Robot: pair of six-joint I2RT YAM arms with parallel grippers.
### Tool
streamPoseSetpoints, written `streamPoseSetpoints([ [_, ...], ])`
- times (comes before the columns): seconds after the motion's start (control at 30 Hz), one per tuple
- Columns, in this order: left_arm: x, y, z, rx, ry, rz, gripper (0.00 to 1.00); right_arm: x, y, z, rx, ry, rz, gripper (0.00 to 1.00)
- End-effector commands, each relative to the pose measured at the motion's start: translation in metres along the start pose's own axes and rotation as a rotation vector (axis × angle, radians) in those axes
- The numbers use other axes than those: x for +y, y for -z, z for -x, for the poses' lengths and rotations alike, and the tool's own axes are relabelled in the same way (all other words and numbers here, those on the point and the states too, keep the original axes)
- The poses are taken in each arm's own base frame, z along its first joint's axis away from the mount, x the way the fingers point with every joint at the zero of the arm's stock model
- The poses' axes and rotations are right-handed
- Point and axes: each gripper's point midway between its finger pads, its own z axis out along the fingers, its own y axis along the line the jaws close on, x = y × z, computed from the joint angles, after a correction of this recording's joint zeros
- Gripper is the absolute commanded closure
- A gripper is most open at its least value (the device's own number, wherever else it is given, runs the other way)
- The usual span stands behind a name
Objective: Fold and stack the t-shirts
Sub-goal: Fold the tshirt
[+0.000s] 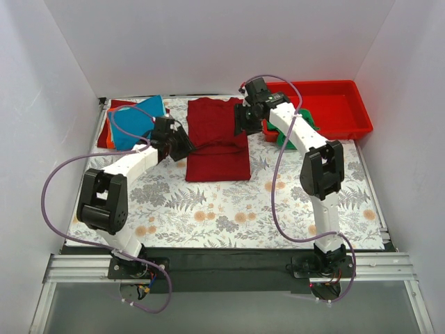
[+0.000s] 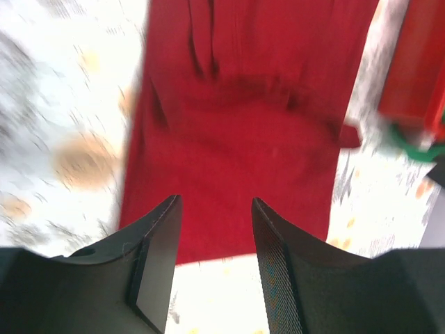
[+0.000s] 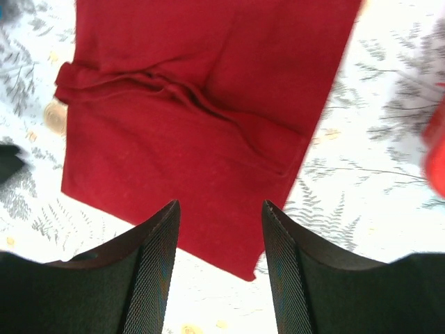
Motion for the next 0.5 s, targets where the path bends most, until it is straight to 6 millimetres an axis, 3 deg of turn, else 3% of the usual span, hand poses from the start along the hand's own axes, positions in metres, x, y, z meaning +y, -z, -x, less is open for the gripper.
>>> streamPoseSetpoints([
  [0.0, -0.006, -0.001, -0.041, 0.045, 0.012, -0.014, 0.57, 0.024, 0.001, -0.017, 0.037, 0.047, 0.042, 0.43],
  [0.23, -0.041, -0.029, -0.089, 0.095, 0.041, -0.104, 0.57, 0.030, -0.031, -0.049, 0.117, 0.039, 0.041, 0.44],
  [0.33, -0.046, -0.040, -0.102, 0.085, 0.046, -0.104, 0.57, 0.030, -0.039, -0.057, 0.132, 0.033, 0.042, 0.44],
  [0.43, -0.041, -0.050, -0.113, 0.092, 0.054, -0.091, 0.57, 0.024, -0.050, -0.066, 0.153, 0.018, 0.027, 0.44],
  [0.47, -0.030, -0.053, -0.122, 0.107, 0.053, -0.067, 0.57, 0.022, -0.056, -0.070, 0.165, 0.013, 0.022, 0.44],
])
